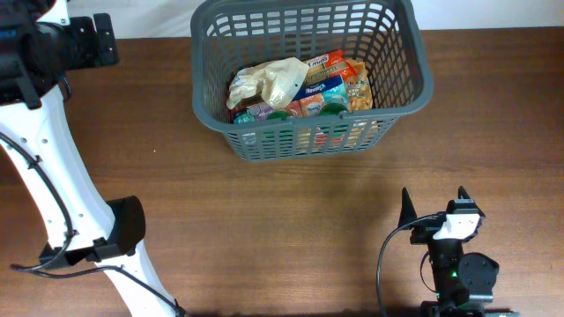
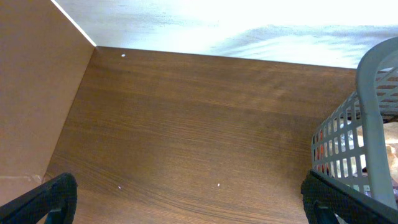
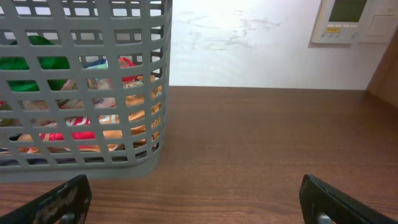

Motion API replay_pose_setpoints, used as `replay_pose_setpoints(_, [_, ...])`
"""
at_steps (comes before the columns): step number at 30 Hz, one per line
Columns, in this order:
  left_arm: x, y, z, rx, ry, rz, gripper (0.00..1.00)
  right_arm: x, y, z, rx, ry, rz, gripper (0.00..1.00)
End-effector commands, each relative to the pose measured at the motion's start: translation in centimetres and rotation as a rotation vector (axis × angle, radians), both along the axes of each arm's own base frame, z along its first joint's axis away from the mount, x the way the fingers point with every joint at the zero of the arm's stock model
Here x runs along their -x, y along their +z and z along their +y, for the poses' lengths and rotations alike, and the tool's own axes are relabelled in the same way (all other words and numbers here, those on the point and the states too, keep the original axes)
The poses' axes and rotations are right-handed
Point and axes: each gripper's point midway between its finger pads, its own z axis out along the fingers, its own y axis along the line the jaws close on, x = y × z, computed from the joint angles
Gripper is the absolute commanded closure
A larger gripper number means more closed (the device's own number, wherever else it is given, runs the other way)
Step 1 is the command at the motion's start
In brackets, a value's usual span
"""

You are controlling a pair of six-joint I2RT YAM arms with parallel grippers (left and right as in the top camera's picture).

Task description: Pack container

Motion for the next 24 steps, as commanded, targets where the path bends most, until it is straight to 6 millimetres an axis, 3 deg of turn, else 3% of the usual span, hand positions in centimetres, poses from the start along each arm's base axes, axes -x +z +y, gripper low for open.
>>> replay_pose_setpoints(1, [-0.1,-0.3,0.2,0.008,0.015,0.006,0.01,0.0,-0.2,-0.1,0.000,-0.008,-0.004,0.01])
replay_pose_setpoints(7, [-0.1,-0.3,0.2,0.008,0.015,0.006,0.01,0.0,-0.2,-0.1,0.000,-0.008,-0.003,0.01])
replay_pose_setpoints(11, [1.0,1.2,0.0,0.003,0.014,-0.027,0.01,0.0,-0.2,-0.1,0.000,-0.008,-0.004,0.01])
replay_pose_setpoints(15, [4.1,1.9,-0.5,0.007,0.015,0.002,0.01,0.0,-0.2,-0.1,0.000,-0.008,-0.004,0.01])
replay_pose_setpoints(20, [9.6,0.0,-1.5,0.026,0.011,0.127,0.01,0.0,-0.2,-0.1,0.000,-0.008,-0.003,0.01])
replay_pose_setpoints(24, [11.7,-0.2,-1.4,-0.014,0.013,0.079,0.01,0.0,-0.2,-0.1,0.000,-0.008,-0.003,0.01])
